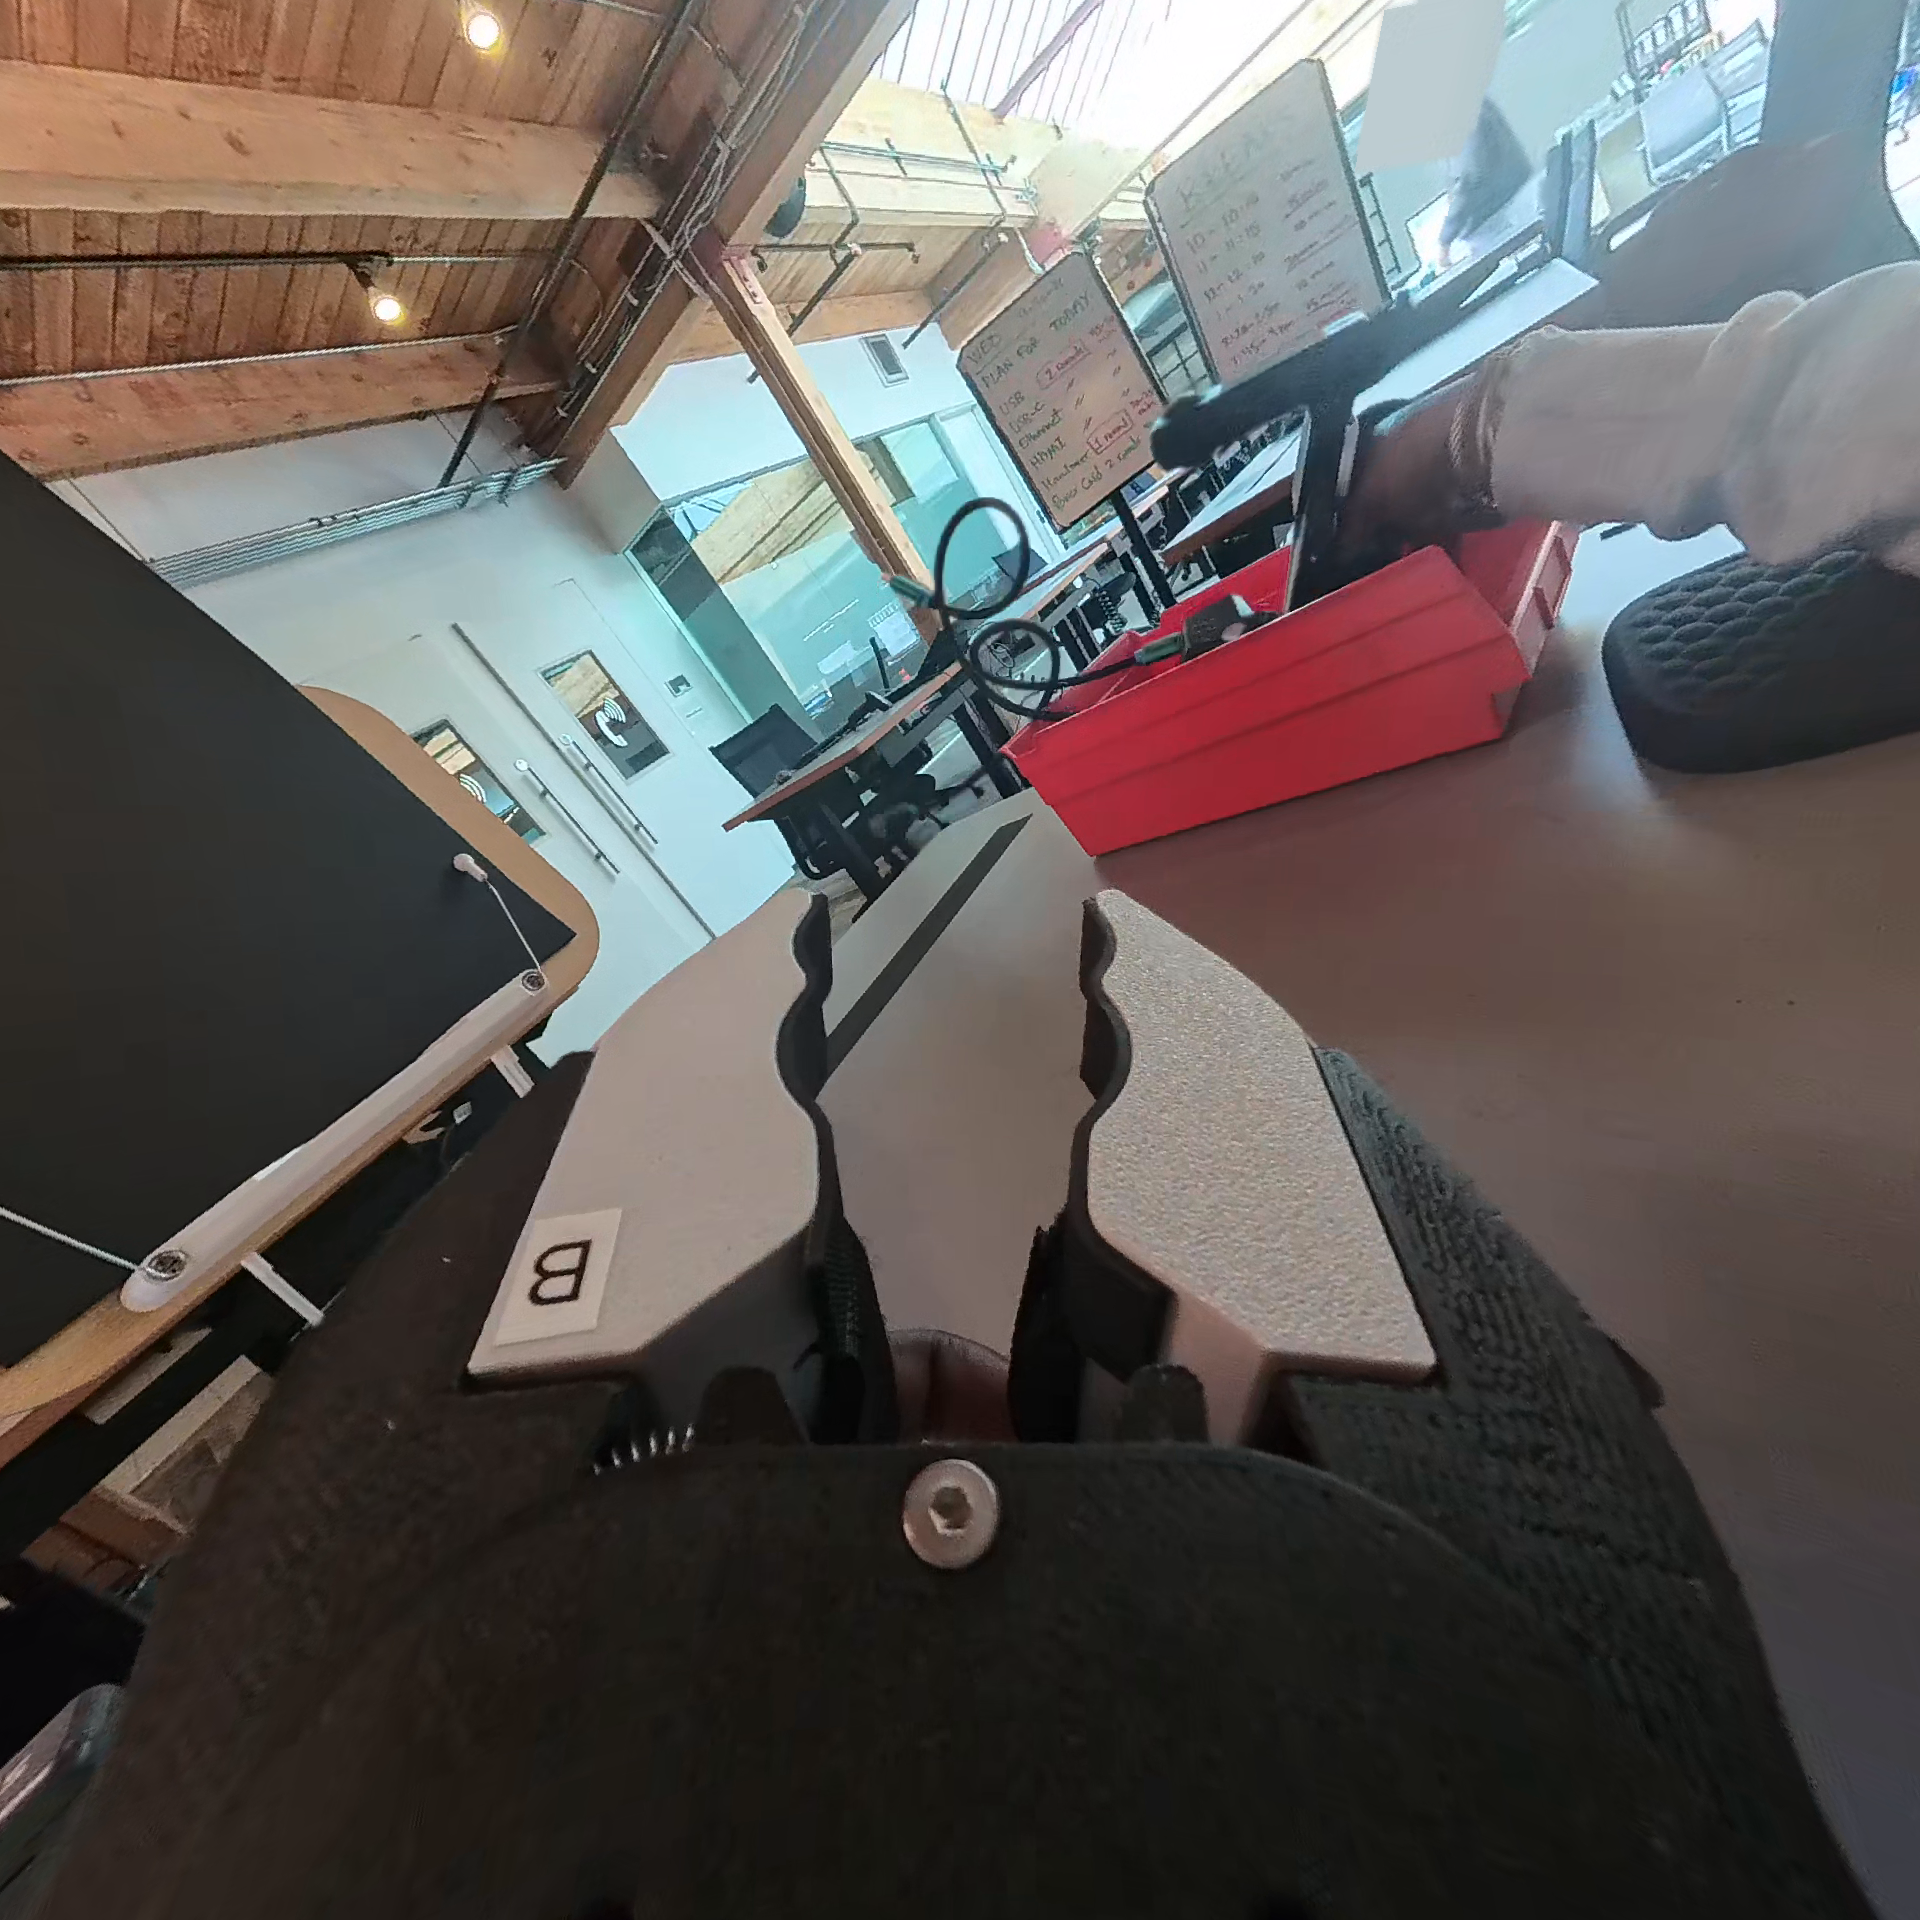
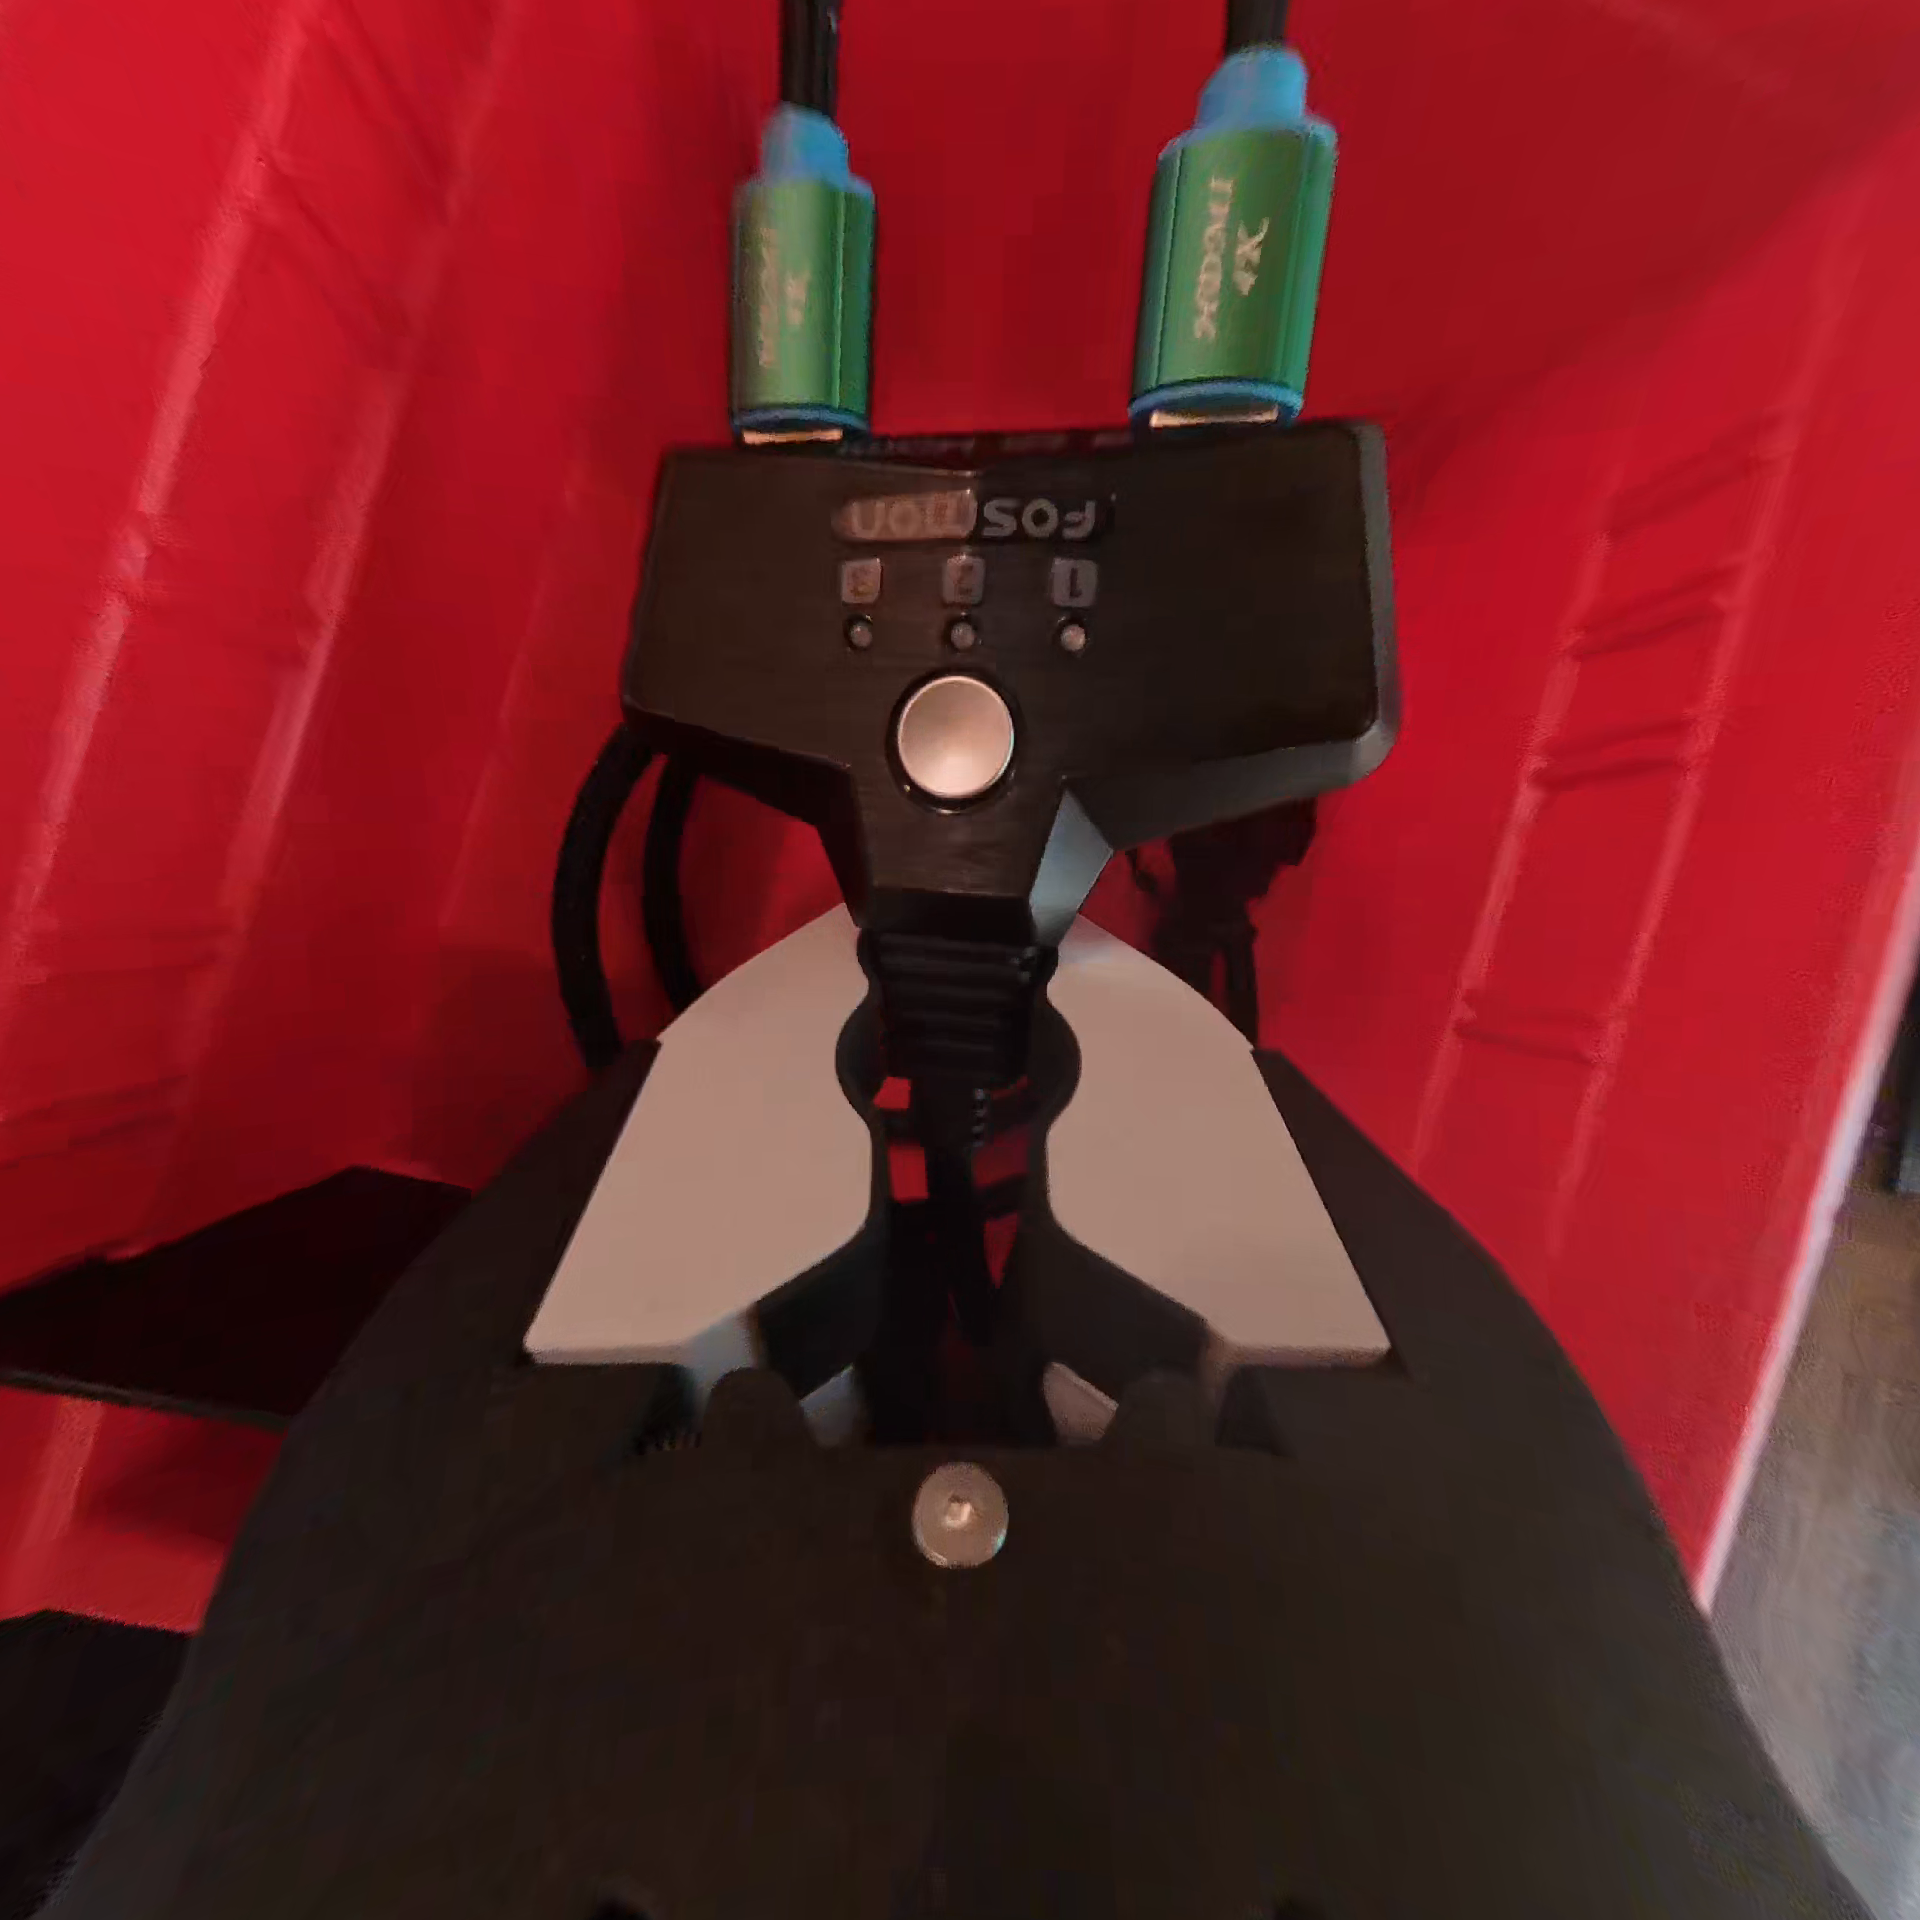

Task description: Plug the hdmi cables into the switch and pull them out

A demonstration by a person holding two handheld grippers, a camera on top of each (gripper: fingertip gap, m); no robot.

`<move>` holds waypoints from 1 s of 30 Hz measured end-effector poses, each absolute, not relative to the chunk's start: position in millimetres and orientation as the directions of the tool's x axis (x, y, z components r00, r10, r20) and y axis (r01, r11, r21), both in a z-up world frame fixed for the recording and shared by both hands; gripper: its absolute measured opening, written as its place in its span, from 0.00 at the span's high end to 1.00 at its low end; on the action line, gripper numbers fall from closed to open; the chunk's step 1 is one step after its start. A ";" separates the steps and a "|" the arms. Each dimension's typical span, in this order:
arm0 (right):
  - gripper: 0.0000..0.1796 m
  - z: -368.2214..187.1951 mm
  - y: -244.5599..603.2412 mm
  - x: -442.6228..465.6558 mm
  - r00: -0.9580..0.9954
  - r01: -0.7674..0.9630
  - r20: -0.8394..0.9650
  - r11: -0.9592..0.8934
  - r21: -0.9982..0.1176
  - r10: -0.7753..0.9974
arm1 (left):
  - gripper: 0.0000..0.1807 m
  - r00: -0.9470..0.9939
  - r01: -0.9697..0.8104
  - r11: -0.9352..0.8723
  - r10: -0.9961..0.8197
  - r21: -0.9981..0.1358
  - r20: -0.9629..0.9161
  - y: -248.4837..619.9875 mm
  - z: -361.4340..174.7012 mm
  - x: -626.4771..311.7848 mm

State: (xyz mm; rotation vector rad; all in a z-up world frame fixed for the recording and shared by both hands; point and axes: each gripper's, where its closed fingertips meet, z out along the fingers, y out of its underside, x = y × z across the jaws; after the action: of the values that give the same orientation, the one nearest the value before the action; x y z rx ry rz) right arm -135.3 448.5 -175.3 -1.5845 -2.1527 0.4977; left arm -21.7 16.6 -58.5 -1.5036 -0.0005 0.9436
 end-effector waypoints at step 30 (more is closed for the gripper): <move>0.19 22.7 120.8 26.3 -0.596 -0.709 0.562 -0.047 -0.704 0.573 | 0.51 0.644 0.270 -0.237 0.765 -0.933 -0.008 -288.7 -6.2 -51.4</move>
State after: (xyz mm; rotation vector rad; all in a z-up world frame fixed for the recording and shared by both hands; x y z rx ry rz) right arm 26.3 120.8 22.7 0.1589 -1.3083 1.7860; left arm -51.4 -288.7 -6.2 -1.8011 -0.8318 0.5816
